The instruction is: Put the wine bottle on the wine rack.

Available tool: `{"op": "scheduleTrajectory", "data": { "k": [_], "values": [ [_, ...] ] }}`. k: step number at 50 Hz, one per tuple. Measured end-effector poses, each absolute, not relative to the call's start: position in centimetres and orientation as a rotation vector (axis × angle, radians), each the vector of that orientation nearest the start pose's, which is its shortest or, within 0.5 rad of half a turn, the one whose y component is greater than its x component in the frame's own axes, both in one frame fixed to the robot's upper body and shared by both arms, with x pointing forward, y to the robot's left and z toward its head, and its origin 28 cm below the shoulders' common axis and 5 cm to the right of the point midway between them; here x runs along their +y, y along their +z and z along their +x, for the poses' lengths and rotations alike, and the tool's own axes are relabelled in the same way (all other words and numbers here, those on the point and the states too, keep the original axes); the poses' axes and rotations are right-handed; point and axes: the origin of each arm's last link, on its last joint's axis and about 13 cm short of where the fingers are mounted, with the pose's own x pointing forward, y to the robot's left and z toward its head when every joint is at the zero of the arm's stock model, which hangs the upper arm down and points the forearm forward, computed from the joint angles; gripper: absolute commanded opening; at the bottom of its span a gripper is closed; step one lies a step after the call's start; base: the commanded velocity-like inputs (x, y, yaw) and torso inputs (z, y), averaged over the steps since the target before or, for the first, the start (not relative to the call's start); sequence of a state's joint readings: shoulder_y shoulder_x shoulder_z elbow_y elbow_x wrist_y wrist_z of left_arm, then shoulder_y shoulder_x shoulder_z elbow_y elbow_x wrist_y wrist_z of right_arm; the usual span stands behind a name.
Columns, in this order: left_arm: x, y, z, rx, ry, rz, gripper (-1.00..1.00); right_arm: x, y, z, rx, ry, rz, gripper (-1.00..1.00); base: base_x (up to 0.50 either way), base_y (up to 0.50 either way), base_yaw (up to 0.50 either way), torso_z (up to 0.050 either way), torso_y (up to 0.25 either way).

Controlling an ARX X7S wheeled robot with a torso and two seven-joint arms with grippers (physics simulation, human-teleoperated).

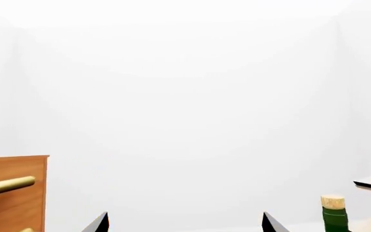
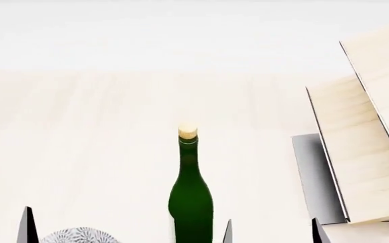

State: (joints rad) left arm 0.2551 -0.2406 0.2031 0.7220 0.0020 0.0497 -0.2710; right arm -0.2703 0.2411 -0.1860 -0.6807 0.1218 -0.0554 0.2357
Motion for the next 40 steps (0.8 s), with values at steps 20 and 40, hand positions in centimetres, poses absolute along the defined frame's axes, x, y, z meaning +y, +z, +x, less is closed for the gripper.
{"op": "scheduleTrajectory", "data": {
  "k": [20,40],
  "values": [
    [19.74,11.86,14.13,-0.496,-0.03,0.045,1.0,-9.01,10.77,14.13,-0.416,0.073,0.047,1.0,0.0,-0.14,0.0,0.0,0.0],
    [19.73,11.88,14.1,-0.497,-0.031,0.045,1.0,-9.01,10.73,14.21,-0.413,0.073,0.047,1.0,0.0,-0.13,0.0,0.0,0.0]
  ]
}}
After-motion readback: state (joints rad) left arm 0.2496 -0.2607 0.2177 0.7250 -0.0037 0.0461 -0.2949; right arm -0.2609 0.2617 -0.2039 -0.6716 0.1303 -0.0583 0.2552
